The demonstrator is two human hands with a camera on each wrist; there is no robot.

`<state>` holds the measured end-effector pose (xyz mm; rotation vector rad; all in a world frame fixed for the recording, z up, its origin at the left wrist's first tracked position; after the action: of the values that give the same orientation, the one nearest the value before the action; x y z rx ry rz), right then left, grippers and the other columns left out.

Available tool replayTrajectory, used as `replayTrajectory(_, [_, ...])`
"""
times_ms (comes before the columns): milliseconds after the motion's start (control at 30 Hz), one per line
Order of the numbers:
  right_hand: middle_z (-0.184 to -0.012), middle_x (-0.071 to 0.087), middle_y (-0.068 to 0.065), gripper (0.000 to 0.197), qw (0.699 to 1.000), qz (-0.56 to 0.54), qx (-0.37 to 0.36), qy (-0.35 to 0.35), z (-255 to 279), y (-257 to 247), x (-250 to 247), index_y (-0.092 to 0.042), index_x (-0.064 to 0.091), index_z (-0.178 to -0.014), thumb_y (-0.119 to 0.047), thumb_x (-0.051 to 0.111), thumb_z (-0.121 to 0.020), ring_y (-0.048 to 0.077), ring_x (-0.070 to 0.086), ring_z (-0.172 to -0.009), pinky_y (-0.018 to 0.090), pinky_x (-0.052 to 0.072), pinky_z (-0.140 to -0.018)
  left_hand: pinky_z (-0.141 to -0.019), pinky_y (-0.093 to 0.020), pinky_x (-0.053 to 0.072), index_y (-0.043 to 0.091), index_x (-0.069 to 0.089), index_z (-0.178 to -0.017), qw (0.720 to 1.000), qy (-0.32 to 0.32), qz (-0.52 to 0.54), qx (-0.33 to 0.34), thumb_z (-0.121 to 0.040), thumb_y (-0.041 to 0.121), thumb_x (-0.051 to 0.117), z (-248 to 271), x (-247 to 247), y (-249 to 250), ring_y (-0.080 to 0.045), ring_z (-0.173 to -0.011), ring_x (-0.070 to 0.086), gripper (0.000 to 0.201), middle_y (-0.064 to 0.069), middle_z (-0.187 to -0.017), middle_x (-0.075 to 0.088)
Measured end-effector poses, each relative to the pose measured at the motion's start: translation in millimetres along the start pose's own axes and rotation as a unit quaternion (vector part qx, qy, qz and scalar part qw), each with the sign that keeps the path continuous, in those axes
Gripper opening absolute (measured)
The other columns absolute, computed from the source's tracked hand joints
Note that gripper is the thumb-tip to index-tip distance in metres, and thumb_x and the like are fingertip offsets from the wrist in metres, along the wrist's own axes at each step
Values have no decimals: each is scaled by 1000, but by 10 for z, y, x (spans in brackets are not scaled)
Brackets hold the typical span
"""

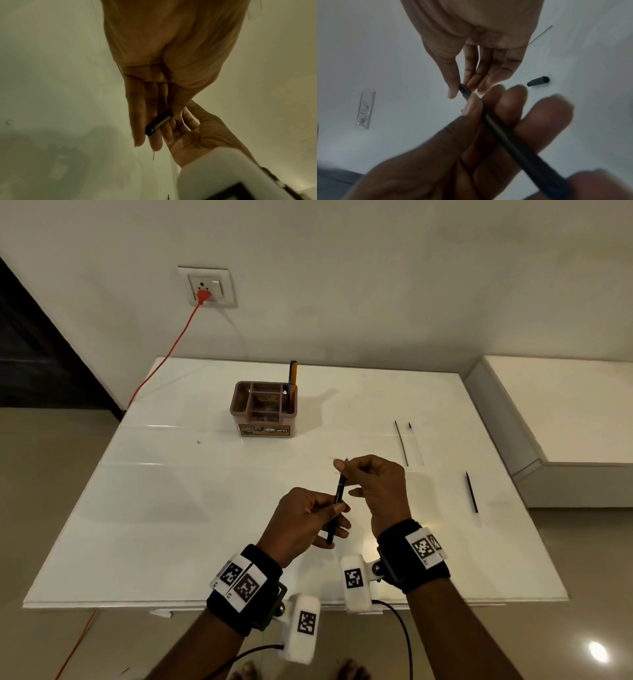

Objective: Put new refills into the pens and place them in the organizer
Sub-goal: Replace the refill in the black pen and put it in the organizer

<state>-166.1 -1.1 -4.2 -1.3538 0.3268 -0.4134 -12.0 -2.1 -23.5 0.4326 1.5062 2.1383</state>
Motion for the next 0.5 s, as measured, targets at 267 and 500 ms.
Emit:
replayTrajectory(267, [-93, 80, 12, 25, 997, 21, 32, -64, 1, 22, 86, -4, 79, -100, -20, 59, -100, 22, 75, -87, 31, 54, -70, -75, -51, 64, 4, 76, -104, 1000, 2, -8, -6, -102, 18, 60, -2, -17, -22, -30, -83, 79, 21, -16, -89, 79])
replayTrajectory(500, [-84, 77, 19, 18, 1000, 2, 3, -9, -7, -10, 1, 1, 76, -90, -16, 79, -86, 17, 73, -73, 26, 53, -61, -71, -44, 65, 6, 77, -105, 1000, 0, -22, -1, -102, 20, 60, -5, 14, -11, -27, -82, 79, 22, -14, -88, 80])
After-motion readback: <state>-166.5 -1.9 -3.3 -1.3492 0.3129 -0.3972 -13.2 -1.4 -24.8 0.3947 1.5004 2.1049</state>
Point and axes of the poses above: each hand's wrist, its own z-axis away from the middle knuckle, its own x-axis out of the palm, y = z × x, the point moved 9 cm from there along -z, towards the middle knuckle
